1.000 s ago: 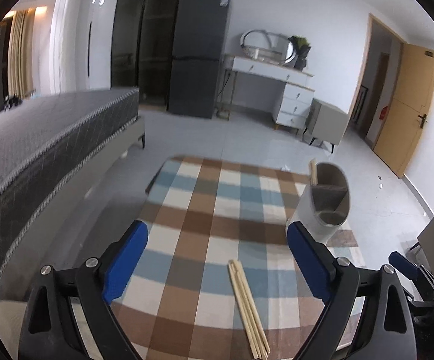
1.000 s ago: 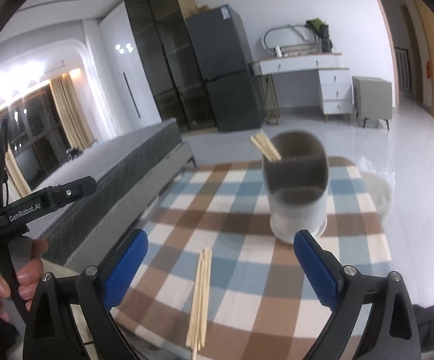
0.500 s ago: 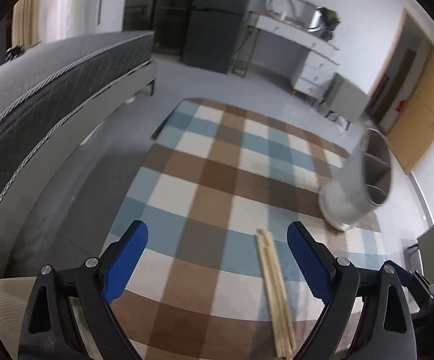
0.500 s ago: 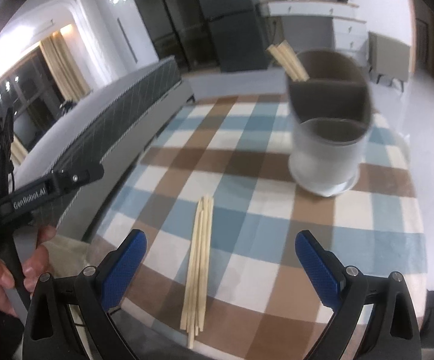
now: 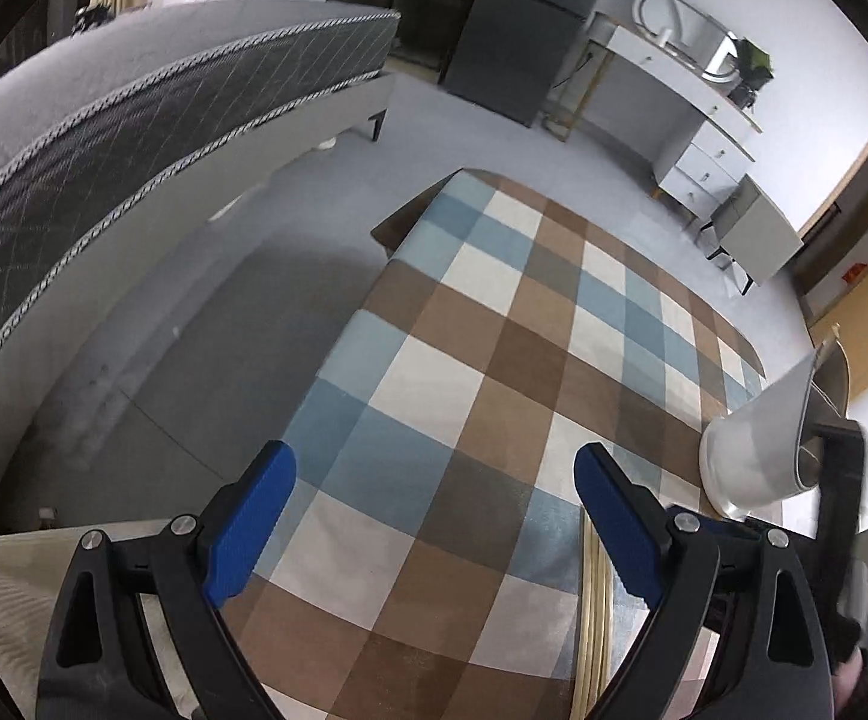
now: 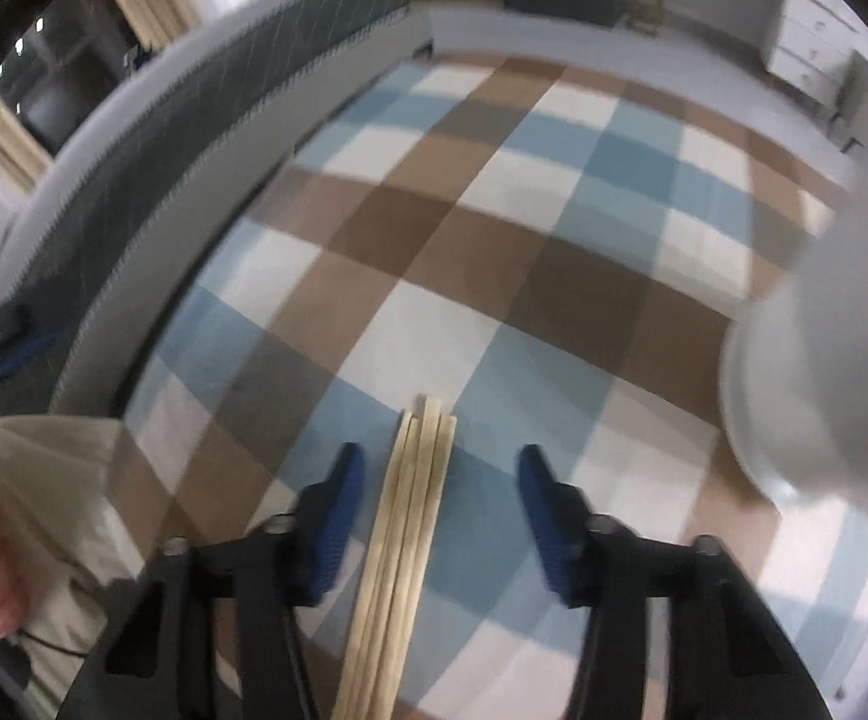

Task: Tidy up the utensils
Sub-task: 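Close the right gripper on one wooden chopstick, then lift the chopstick with the right gripper and carry it over the holder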

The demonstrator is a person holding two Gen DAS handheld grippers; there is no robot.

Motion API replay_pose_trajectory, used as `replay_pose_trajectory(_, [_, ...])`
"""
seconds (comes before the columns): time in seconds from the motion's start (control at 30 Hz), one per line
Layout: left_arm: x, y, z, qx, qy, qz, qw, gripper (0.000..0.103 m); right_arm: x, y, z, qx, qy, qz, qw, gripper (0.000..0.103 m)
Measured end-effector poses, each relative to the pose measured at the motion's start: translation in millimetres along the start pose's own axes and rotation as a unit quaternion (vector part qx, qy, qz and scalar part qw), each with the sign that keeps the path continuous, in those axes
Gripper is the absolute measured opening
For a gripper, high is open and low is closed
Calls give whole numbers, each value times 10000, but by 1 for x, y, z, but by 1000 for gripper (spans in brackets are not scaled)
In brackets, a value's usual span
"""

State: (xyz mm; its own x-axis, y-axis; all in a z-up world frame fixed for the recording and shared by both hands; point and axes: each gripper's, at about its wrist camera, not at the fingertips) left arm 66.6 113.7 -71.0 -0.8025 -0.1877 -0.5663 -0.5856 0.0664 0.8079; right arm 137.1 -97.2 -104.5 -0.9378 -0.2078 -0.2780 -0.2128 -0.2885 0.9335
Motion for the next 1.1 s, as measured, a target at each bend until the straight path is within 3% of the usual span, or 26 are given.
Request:
replay_pose_trajectory(0.3, [-1, -4, 10, 126, 228, 158, 9995, 91, -10, -35, 17, 410, 344, 480, 9974, 25])
replay_pose_trajectory(0.4, [-1, -3, 9, 131, 205, 143, 9996, 91, -8, -34, 23, 484, 469, 371, 9970, 17])
replay_pose_trajectory(0.43, [-1, -3, 8, 130, 190, 148, 9996, 91, -7, -32, 23, 465, 440, 324, 9974, 8])
replay_pose_trajectory(0.53, [0, -6, 8, 129, 177, 202, 9996, 91, -6, -28, 18, 458, 326, 217, 9982, 4])
replay_pose_trajectory(0.8, [2, -10, 0, 21, 8, 293, 9996, 91, 3, 7, -6, -57, -193, -239, 9995, 4])
replay_pose_trajectory(1.1, [6, -19, -9, -9, -138, 485, 9987, 91, -7, 42, -24, -786, -879, -733, 9903, 4])
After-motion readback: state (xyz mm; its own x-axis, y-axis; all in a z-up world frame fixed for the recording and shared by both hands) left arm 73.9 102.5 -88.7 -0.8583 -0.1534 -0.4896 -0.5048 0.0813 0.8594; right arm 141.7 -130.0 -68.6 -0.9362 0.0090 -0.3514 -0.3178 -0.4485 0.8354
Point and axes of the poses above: each gripper's, at about its wrist camera, not at the fingertips, and y roughly against the way its jaws point, z to its left, x to its underside, and after that the axes turned 15 degrees about -y, right-handed
